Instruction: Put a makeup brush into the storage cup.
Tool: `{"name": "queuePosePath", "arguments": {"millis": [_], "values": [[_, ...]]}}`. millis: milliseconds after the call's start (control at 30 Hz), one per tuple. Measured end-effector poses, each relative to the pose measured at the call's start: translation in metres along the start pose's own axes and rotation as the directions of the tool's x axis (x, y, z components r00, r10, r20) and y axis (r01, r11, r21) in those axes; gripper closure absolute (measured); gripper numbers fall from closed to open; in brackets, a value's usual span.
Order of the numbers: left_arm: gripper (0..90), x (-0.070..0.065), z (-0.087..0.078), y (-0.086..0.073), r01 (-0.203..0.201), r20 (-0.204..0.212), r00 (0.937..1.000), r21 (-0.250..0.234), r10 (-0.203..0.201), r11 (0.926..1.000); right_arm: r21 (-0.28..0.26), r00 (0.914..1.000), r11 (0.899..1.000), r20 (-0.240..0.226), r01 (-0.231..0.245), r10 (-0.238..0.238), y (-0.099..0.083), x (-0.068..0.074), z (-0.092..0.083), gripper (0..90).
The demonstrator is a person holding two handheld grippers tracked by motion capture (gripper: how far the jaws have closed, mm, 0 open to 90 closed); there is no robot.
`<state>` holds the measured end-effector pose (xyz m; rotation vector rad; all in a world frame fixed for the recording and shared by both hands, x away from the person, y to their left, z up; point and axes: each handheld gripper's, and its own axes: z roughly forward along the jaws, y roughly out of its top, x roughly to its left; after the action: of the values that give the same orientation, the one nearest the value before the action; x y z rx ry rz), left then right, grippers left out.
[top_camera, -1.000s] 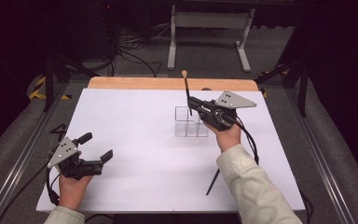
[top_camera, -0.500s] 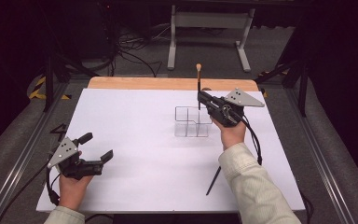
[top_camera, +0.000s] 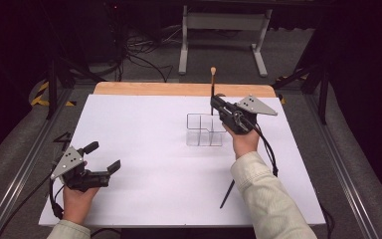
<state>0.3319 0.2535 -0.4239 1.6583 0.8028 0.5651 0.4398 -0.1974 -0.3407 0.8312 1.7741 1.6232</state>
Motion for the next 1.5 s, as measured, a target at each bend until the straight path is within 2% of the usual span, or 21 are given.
{"name": "queuePosePath", "arguments": {"millis": [300, 933, 1000, 1067, 1200, 1500], "values": [[0.3, 0.0, 0.0, 0.0, 0.0, 0.0, 1.0, 0.001, 0.0, 1.0, 0.022, 0.9999, 1.0, 0.014, -0.008, 0.008, -0.013, -0.001, 0.005, 83.1], [0.3, 0.0, -0.001, 0.0, 0.007, -0.001, 1.0, -0.003, -0.007, 1.0, 0.102, 0.9996, 0.995, 0.02, -0.022, 0.02, -0.04, 0.004, 0.02, 83.2], [0.3, 0.0, -0.001, 0.0, 0.007, -0.001, 1.0, -0.003, -0.007, 1.0, 0.107, 0.9996, 0.994, 0.023, -0.019, 0.017, -0.042, 0.004, 0.021, 83.2], [0.3, 0.0, -0.001, 0.0, 0.007, 0.0, 1.0, -0.003, -0.007, 1.0, 0.09, 0.9994, 0.996, 0.031, -0.018, 0.016, -0.046, 0.003, 0.019, 83.2], [0.3, 0.0, -0.001, 0.0, 0.002, 0.001, 1.0, -0.001, -0.002, 1.0, 0.121, 0.999, 0.992, 0.037, -0.029, 0.025, -0.052, 0.0, 0.019, 83.2], [0.3, 0.0, -0.001, 0.0, 0.003, 0.002, 1.0, -0.003, -0.003, 1.0, 0.15, 0.999, 0.988, 0.036, -0.031, 0.026, -0.059, 0.002, 0.022, 83.1]]}}
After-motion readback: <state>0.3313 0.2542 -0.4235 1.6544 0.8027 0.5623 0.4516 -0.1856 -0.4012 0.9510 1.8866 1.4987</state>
